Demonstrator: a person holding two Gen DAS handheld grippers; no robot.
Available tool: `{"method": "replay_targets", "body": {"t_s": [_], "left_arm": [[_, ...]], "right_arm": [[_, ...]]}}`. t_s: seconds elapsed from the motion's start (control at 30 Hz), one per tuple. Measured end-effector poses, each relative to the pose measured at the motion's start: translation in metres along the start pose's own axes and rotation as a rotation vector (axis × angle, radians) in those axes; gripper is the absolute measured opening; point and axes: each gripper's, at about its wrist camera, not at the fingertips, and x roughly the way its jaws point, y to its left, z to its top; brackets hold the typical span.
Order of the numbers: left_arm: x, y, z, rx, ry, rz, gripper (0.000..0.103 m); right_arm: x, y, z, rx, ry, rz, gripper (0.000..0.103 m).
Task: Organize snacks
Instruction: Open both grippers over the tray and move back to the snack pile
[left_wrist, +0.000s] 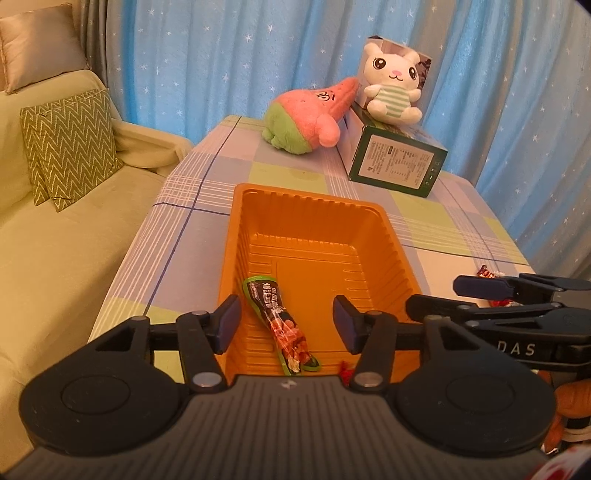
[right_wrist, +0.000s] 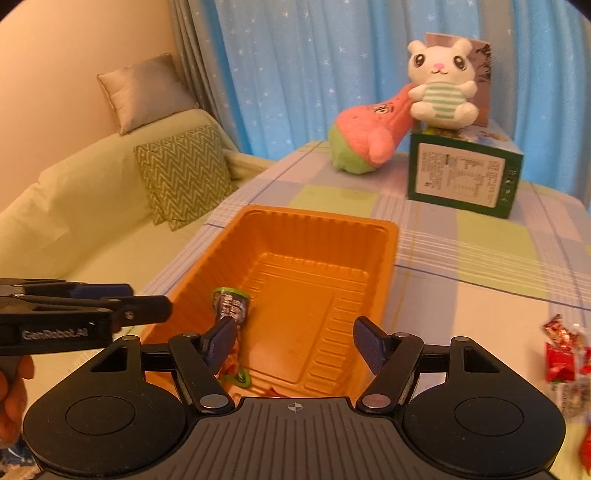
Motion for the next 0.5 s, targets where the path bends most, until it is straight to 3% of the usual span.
{"method": "replay_targets", "body": {"t_s": [0.5], "left_arm": [[-0.052,-0.058,-0.008,0.05,-0.037,-0.077,0.068]], "right_arm": [[-0.095,-0.034,-0.019,0.077,-0.053,-0.185,0.07]]}}
